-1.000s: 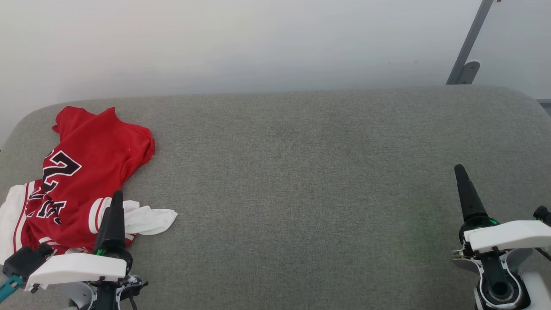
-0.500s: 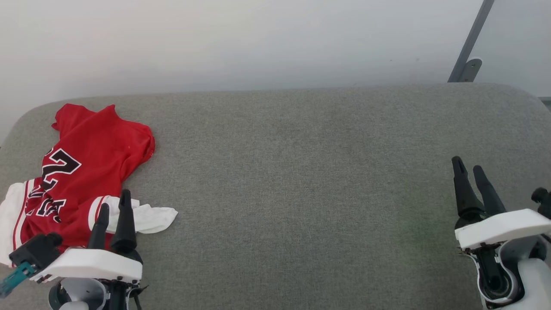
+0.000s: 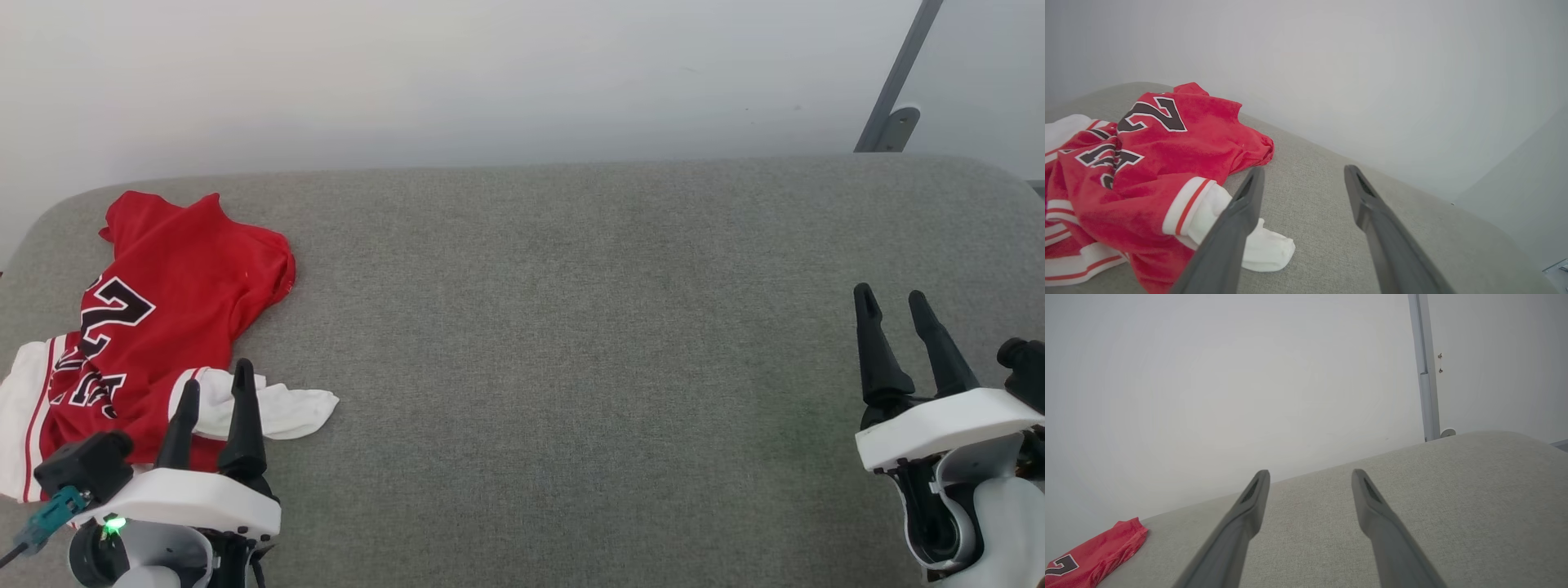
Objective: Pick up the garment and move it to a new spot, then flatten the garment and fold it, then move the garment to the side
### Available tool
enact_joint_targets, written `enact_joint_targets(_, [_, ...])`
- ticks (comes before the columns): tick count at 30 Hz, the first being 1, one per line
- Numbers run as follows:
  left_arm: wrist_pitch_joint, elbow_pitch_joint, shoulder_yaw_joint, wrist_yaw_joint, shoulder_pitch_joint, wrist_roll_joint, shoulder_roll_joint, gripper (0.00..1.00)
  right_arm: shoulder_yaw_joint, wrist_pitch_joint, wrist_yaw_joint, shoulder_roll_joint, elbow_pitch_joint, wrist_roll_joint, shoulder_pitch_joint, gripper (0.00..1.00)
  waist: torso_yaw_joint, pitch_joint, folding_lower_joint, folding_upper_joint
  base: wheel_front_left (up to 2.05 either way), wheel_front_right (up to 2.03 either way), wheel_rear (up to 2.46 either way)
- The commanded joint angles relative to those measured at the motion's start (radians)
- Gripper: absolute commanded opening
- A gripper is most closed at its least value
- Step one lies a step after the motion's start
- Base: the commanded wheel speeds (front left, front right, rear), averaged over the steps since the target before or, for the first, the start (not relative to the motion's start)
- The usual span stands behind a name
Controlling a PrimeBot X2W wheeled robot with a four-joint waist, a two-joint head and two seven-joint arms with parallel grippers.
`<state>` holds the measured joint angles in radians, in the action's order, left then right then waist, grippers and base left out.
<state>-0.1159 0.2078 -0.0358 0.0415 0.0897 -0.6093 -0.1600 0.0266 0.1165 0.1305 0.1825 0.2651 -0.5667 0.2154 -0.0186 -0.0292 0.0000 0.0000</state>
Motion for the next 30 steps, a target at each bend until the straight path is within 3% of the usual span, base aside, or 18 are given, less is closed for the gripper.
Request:
enact_joint_targets(1, [-0.013,-0.013,0.006,-0.007,0.008,0.042,-0.015,1.00,-0.003,0.013,0.000,0.008,-0.012,0.044,0.024,1.00,0.000,-0.002,0.0000,0.0000,0.00,0.00,0.00])
enact_joint_targets(20, [-0.060,0.030,0.025,-0.011,0.001,0.212,-0.032,1.00,0.027,0.060,0.000,-0.017,-0.019,0.209,0.005,1.00,-0.004,-0.005,0.0000,0.0000,0.00,0.00,0.00])
enact_joint_targets(30, [-0.084,0.030,-0.020,0.026,-0.010,0.250,-0.008,1.00,0.048,0.083,0.000,-0.033,-0.026,0.244,-0.005,1.00,-0.009,0.004,0.0000,0.0000,0.00,0.00,0.00])
